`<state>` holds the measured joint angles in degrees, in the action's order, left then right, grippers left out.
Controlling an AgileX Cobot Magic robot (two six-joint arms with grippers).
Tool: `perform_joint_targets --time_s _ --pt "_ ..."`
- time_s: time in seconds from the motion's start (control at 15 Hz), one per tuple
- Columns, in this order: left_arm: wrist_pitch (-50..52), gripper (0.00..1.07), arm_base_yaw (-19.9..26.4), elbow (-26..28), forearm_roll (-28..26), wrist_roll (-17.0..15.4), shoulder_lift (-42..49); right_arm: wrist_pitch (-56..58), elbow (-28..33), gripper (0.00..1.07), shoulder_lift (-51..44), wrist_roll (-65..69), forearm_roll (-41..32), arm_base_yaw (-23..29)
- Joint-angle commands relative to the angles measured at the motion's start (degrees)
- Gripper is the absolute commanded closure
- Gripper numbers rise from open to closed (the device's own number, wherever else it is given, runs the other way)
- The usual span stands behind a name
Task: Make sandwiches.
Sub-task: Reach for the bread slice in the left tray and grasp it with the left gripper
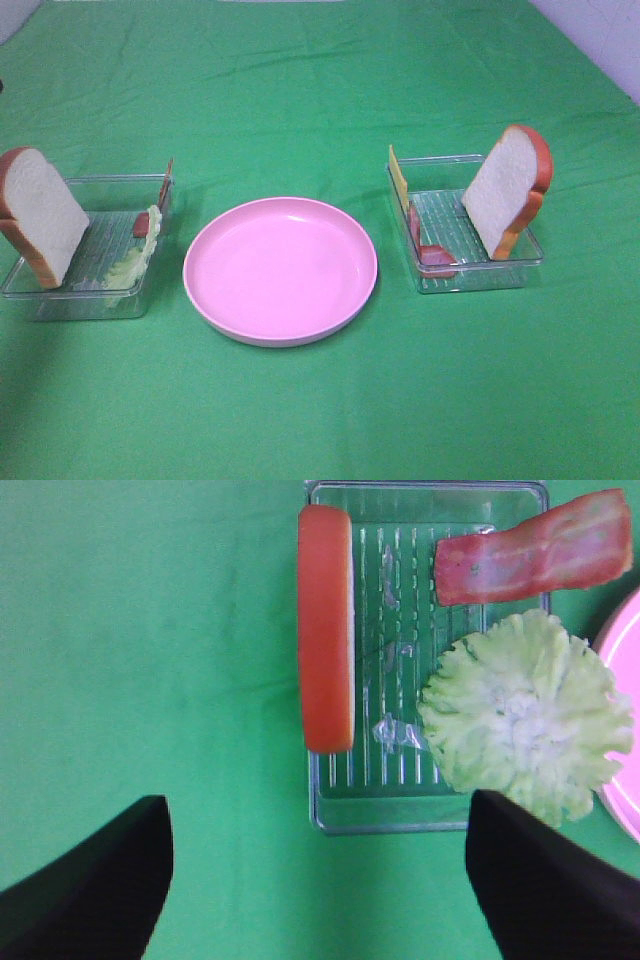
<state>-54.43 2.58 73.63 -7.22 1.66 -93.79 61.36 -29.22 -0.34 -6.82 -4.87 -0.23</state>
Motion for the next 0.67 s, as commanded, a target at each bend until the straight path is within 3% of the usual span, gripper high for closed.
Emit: perform_joint_targets --time_s 0.07,0.27,0.53,0.67 --pt "1.7 0.3 0.1 3.0 -0.6 0.7 -5.8 -0.6 0.3 0.3 -0.8 -0.8 0.1 -0.1" --pt "3.8 0.3 -2.2 6.6 -0.6 1.8 -12.5 -0.6 0.3 0.3 -0.8 -0.8 0.1 -0.1" --pt "6.2 0.3 -3.8 7.0 -0.3 0.7 -16.7 -0.6 0.3 0.3 -0.8 -0.8 0.1 -0.1" --pt "6.4 0.38 -3.8 7.0 -0.2 0.7 -16.9 -0.6 0.3 0.3 -0.8 -0.8 0.1 -0.1"
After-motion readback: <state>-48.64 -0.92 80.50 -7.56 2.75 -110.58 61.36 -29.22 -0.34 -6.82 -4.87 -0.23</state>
